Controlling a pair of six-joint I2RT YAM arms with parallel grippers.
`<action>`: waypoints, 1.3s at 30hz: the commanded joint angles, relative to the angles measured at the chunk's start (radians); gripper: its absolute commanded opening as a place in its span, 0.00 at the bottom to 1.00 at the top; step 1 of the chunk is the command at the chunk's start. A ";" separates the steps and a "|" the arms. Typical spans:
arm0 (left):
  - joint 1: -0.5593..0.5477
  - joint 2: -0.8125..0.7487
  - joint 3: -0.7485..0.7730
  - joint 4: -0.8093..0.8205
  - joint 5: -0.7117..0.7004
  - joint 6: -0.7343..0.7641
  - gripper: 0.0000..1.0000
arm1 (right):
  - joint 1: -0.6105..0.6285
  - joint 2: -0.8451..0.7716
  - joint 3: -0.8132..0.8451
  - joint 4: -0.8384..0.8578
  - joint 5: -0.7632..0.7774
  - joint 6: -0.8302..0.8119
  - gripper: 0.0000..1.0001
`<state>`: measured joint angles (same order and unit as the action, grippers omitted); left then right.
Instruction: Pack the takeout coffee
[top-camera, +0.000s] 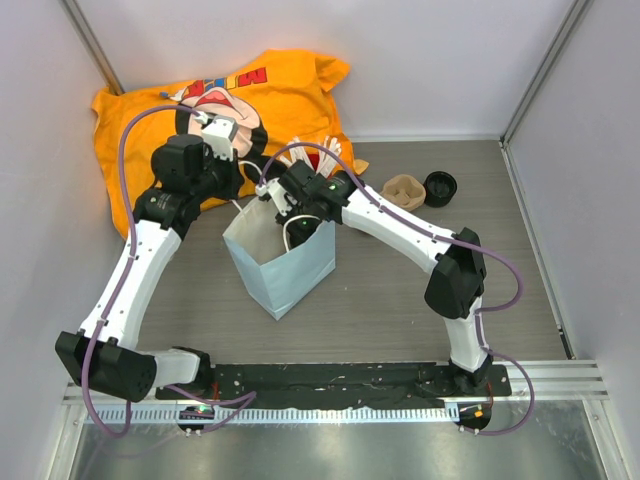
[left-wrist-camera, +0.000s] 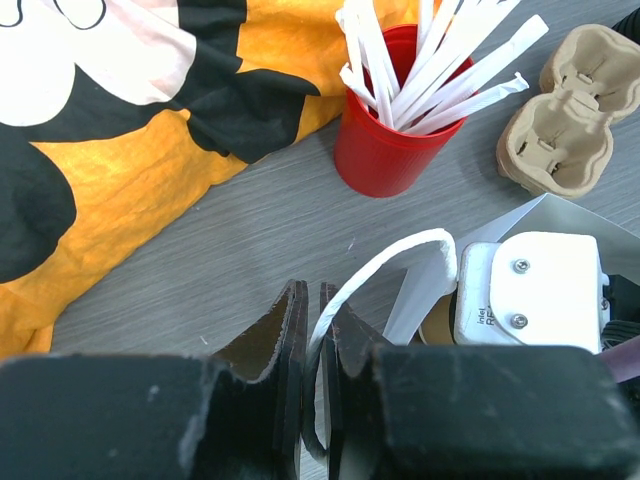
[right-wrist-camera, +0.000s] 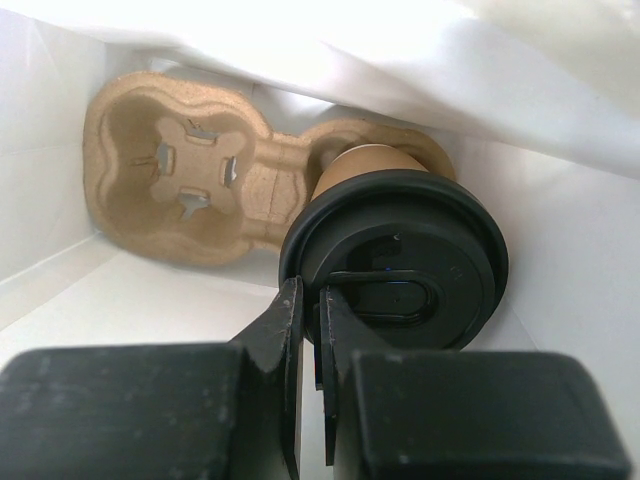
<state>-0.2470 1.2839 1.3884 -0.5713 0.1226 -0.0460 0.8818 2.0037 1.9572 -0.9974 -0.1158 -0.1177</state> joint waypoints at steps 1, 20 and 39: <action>0.005 -0.020 0.004 0.047 -0.006 -0.011 0.13 | 0.008 0.007 0.011 -0.014 0.028 -0.008 0.01; 0.005 -0.031 0.011 0.039 0.020 -0.018 0.13 | 0.009 0.063 0.046 -0.018 0.044 -0.011 0.01; 0.006 -0.028 0.035 0.036 0.026 -0.025 0.13 | 0.009 0.069 0.017 -0.018 0.047 -0.020 0.01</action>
<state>-0.2462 1.2800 1.3888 -0.5716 0.1352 -0.0540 0.8848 2.0514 1.9896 -0.9771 -0.0902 -0.1223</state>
